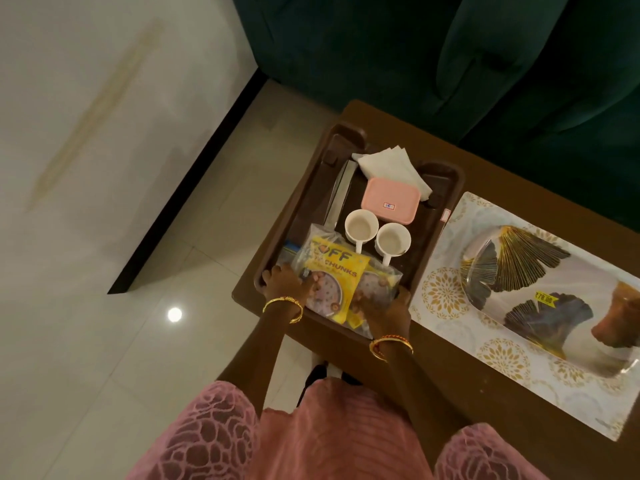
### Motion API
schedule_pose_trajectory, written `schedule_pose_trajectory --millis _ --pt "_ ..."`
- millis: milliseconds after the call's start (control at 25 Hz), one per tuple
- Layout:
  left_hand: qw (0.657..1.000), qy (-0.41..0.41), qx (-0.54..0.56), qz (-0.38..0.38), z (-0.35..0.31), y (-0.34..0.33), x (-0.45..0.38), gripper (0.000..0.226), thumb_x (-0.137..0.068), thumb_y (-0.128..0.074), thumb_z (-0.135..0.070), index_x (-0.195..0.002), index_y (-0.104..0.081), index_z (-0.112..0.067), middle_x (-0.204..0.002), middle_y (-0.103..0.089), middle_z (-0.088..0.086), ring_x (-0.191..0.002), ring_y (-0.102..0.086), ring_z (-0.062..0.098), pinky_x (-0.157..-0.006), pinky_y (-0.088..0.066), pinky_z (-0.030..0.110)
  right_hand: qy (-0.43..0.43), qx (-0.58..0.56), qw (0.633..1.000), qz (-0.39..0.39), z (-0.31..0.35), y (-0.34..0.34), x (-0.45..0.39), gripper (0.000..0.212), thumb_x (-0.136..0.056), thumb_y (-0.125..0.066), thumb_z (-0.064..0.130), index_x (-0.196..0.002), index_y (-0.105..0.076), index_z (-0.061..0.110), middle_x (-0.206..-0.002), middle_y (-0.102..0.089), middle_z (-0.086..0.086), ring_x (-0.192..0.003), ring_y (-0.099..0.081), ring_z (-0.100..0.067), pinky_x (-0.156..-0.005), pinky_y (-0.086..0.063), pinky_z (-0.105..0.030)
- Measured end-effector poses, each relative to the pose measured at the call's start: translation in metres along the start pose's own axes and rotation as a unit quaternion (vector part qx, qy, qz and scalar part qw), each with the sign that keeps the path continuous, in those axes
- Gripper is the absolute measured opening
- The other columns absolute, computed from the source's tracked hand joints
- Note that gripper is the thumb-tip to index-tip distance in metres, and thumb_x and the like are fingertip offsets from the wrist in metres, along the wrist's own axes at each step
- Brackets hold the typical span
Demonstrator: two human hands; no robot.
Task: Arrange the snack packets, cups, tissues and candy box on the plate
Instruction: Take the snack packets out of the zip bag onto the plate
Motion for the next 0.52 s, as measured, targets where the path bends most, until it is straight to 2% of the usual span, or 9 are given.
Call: schedule_pose_trajectory --millis 120,200,280,360,400,480,520 --pt "0.999 -0.028 -0.028 0.024 0.002 0.007 -0.006 0.059 -0.083 -0.052 -0.056 -0.120 -0.057 -0.010 -0.125 -0.060 0.014 -0.127 -0.043 0.036 -0.109 -0.031 0.050 -0.030 -0.045 0.999 0.005 -0.002 0.008 -0.001 0.052 -0.079 -0.069 0.018 -0.124 -0.047 0.005 -0.113 -0.061 -0.013 -0.092 -0.059 -0.026 -0.071 -0.050 -0.030" --pt "0.999 -0.038 0.014 0.027 0.005 0.016 0.000 0.061 -0.081 -0.054 -0.059 -0.121 -0.057 -0.012 -0.127 -0.058 0.014 -0.127 -0.044 0.036 -0.109 -0.034 0.051 -0.035 -0.072 0.997 0.008 -0.001 0.013 0.002 0.025 -0.079 -0.067 0.016 -0.102 -0.062 0.008 -0.103 -0.067 -0.013 -0.087 -0.061 -0.025 -0.069 -0.048 -0.029" --pt "0.993 -0.070 0.091 0.042 0.009 0.028 0.007 0.060 -0.078 -0.056 -0.060 -0.113 -0.058 -0.012 -0.117 -0.063 0.014 -0.114 -0.056 0.035 -0.099 -0.045 0.050 -0.041 -0.103 0.994 0.023 0.004 0.018 0.009 0.004 -0.079 -0.065 0.012 -0.077 -0.063 0.014 -0.090 -0.069 -0.015 -0.079 -0.063 -0.026 -0.070 -0.050 -0.032" --pt "0.980 -0.103 0.152 0.075 0.012 0.042 0.021 0.049 -0.082 -0.058 -0.054 -0.104 -0.056 -0.010 -0.105 -0.065 0.012 -0.098 -0.062 0.030 -0.090 -0.051 0.048 -0.041 -0.122 0.991 0.043 0.010 0.023 0.018 0.014 -0.081 -0.060 0.008 -0.069 -0.059 0.015 -0.080 -0.065 -0.013 -0.070 -0.059 -0.022 -0.063 -0.048 -0.029" --pt "0.975 -0.117 0.164 0.092 0.013 0.050 0.027 0.050 -0.080 -0.058 -0.056 -0.104 -0.055 -0.012 -0.104 -0.065 0.009 -0.095 -0.062 0.028 -0.088 -0.052 0.047 -0.032 -0.126 0.990 0.049 0.014 0.027 0.023 0.011 -0.082 -0.057 0.007 -0.072 -0.060 0.012 -0.078 -0.063 -0.012 -0.069 -0.058 -0.022 -0.060 -0.046 -0.027" --pt "0.964 -0.142 0.186 0.130 0.011 0.069 0.043 0.066 -0.068 -0.059 -0.069 -0.110 -0.054 -0.018 -0.105 -0.067 0.004 -0.093 -0.066 0.022 -0.084 -0.057 0.043 -0.009 -0.130 0.990 0.050 0.021 0.037 0.035 0.009 -0.082 -0.054 0.007 -0.085 -0.061 0.003 -0.077 -0.062 -0.010 -0.072 -0.057 -0.023 -0.057 -0.044 -0.026" --pt "0.956 -0.166 0.189 0.150 0.006 0.078 0.051 0.067 -0.065 -0.063 -0.069 -0.111 -0.055 -0.020 -0.104 -0.067 0.000 -0.091 -0.066 0.017 -0.080 -0.058 0.037 -0.003 -0.132 0.990 0.042 0.024 0.044 0.039 0.011 -0.082 -0.053 0.007 -0.088 -0.060 0.001 -0.074 -0.061 -0.009 -0.071 -0.057 -0.023 -0.055 -0.042 -0.025"
Point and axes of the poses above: each hand's wrist, its own x-axis away from the middle knuckle, its own y-axis out of the back of the hand, z = x × y, the point moved 5 cm from there along -x, towards the middle knuckle
